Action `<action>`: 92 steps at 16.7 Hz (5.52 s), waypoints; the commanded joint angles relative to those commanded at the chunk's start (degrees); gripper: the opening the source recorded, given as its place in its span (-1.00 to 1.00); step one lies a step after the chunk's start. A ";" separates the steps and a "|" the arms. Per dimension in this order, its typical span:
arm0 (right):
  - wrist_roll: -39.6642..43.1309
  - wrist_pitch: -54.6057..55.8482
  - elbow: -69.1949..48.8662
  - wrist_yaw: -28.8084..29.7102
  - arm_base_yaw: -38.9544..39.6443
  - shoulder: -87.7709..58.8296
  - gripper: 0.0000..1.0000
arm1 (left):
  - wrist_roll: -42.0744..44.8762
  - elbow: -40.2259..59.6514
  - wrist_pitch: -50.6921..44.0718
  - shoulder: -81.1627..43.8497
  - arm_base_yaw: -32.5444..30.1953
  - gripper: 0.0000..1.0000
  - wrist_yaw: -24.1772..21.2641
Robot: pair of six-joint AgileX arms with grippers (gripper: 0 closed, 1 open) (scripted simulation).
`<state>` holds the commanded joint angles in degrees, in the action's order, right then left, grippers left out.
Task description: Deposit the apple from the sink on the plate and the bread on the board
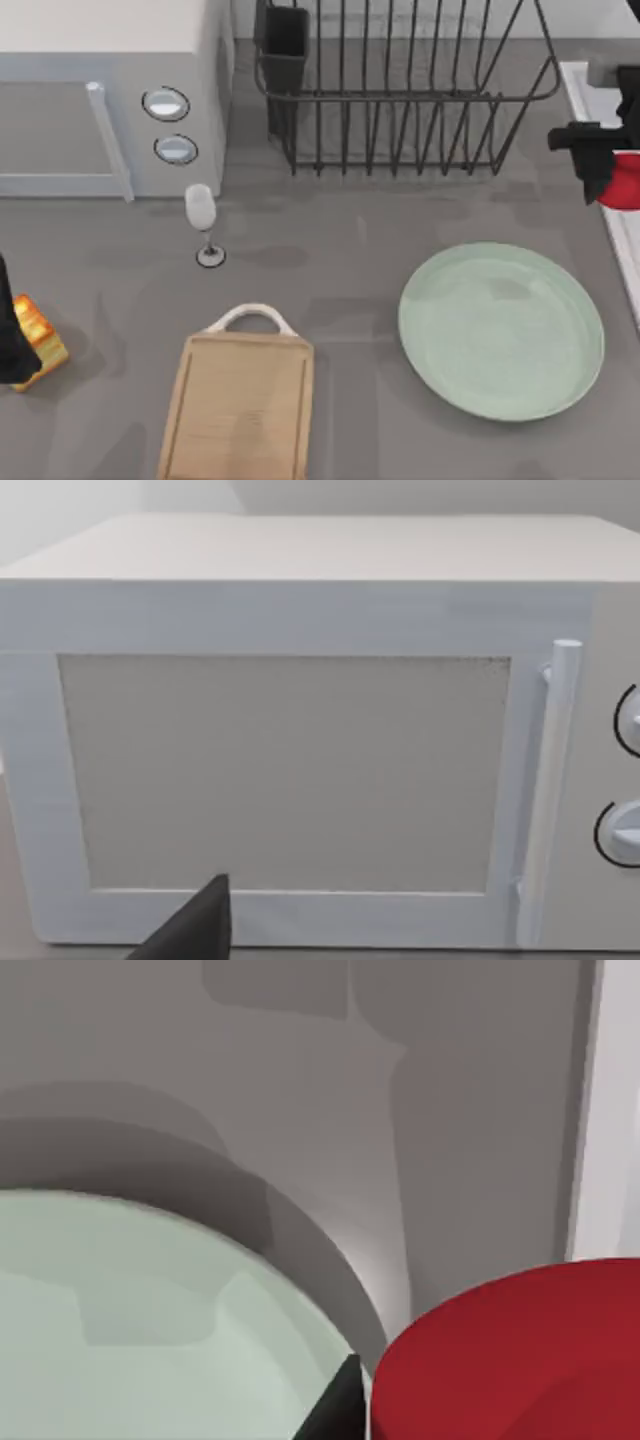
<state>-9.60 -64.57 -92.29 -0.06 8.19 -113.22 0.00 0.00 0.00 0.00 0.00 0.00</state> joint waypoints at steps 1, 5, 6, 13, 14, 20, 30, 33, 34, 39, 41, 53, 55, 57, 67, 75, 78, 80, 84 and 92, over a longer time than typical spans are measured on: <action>-2.53 -0.83 0.65 0.02 2.60 1.01 -1.00 | 0.00 0.00 0.00 0.00 0.00 1.00 0.00; -11.63 -3.82 3.01 0.08 11.96 4.37 -1.00 | 0.00 0.00 0.00 0.00 0.00 1.00 0.00; -13.47 -4.44 3.50 0.08 13.87 4.98 -1.00 | 0.00 0.00 0.00 0.00 0.00 1.00 0.00; -18.84 -6.21 4.92 0.10 19.42 6.63 -1.00 | 0.00 0.00 0.00 0.00 0.00 1.00 0.00; -18.84 -6.21 4.92 0.10 19.42 6.63 -1.00 | 0.00 0.00 0.00 0.00 0.00 1.00 0.00; -18.84 -6.21 4.92 0.10 19.42 6.63 -0.40 | 0.00 0.00 0.00 0.00 0.00 1.00 0.00; -18.84 -6.21 4.92 0.10 19.42 6.63 1.00 | 0.00 0.00 0.00 0.00 0.00 1.00 0.00; -18.84 -6.21 4.92 0.10 19.42 6.63 1.00 | 0.00 0.00 0.00 0.00 0.00 1.00 0.00; -18.84 -6.21 4.92 0.10 19.42 6.63 1.00 | 0.00 0.00 0.00 0.00 0.00 1.00 0.00; -18.84 -6.20 4.92 0.10 19.32 6.60 1.00 | 0.00 0.00 0.00 0.00 0.00 1.00 0.00; -18.34 -4.99 6.34 0.09 18.84 8.09 1.00 | 0.00 0.00 0.00 0.00 0.00 1.00 0.00; -5.06 27.95 47.57 0.10 6.02 60.95 1.00 | 0.00 0.00 0.00 0.00 0.00 1.00 0.00; -1.99 35.57 57.28 0.09 3.05 73.49 1.00 | 0.00 0.00 0.00 0.00 0.00 1.00 0.00; 1.02 43.07 66.77 0.07 0.14 85.24 1.00 | 0.00 0.00 0.00 0.00 0.00 1.00 0.00; 9.60 64.57 92.29 0.06 -8.19 113.22 1.00 | 0.00 0.00 0.00 0.00 0.00 1.00 0.00; 9.60 64.57 92.29 0.06 -8.19 113.22 1.00 | 2.48 3.23 -2.69 -3.67 0.07 1.00 0.06; 9.60 64.57 92.29 0.06 -8.19 113.22 1.00 | 7.95 10.26 -8.74 -12.77 0.05 1.00 0.05; 9.60 64.57 92.29 0.06 -8.19 113.22 1.00 | 12.67 16.25 -14.16 -21.85 0.02 1.00 0.01; 9.60 64.57 92.29 0.06 -8.19 113.22 1.00 | 23.25 29.38 -26.89 -45.09 -0.01 1.00 -0.13; 9.60 64.57 92.29 0.06 -8.19 113.22 1.00 | 42.37 53.36 -49.53 -83.44 0.17 1.00 -0.17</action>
<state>0.00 0.00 0.00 0.00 0.00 0.00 42.37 53.36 -49.53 -83.44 0.17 -0.17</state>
